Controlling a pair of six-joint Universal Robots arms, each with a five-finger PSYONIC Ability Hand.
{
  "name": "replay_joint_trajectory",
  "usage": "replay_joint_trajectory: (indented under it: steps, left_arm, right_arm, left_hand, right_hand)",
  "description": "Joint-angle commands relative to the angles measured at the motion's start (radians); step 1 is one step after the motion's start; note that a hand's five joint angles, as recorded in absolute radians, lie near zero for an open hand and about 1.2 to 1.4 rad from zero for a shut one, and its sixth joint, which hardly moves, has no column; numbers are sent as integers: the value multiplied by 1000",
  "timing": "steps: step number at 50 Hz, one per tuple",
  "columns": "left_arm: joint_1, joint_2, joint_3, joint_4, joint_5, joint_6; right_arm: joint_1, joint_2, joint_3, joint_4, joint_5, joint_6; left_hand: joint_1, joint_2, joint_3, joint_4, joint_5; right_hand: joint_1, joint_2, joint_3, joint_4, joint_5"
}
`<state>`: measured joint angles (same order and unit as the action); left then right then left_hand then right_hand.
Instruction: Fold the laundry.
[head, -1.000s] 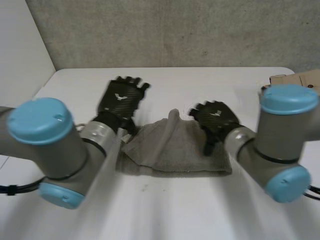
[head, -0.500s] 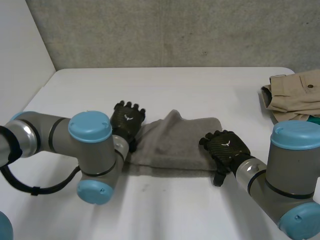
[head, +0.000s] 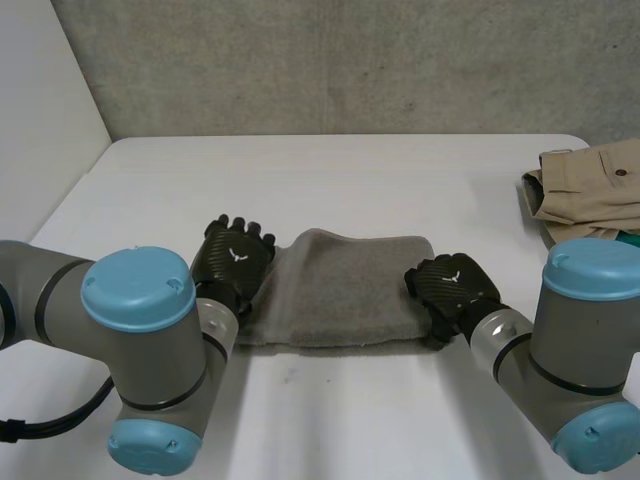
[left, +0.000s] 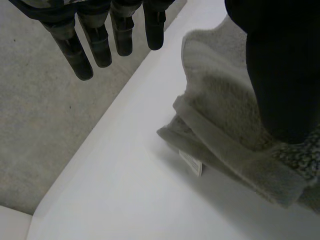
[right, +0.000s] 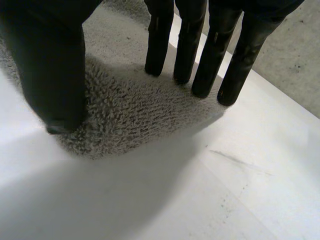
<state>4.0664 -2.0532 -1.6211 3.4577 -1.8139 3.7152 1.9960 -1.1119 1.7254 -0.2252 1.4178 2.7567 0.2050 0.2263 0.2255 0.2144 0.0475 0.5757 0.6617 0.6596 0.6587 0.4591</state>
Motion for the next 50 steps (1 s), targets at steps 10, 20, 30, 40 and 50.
replay_joint_trajectory:
  steps: [10, 20, 30, 40, 50]
  left_arm:
    - [8, 82, -13, -3, 10, -1]
    - [34, 156, -33, -2, 16, -4]
    - [62, 156, -17, 1, 16, -44]
    - [80, 154, 32, 0, 56, -222]
    - [-15, 136, 110, -2, 156, -402]
  right_arm:
    - [-87, -93, 95, 59, 9, -250]
    - [-120, -155, -3, 170, 26, -477]
    - [263, -36, -179, 81, -45, -474]
    - [356, 44, -182, 84, -100, -309]
    - [-14, -177, -103, 86, -105, 406]
  left_hand:
    - [-12, -33, -33, -21, -29]
    - [-18, -39, -38, -27, -35]
    - [-21, -42, -41, -30, -38]
    - [-21, -42, -41, -30, -38]
    - [14, -7, -6, 5, -3]
  right_hand:
    - [821, 735, 737, 738, 763]
    - [821, 735, 737, 738, 763]
    - [821, 735, 737, 738, 763]
    - [-401, -487, -485, -484, -459]
    - [-401, -487, -485, -484, -459]
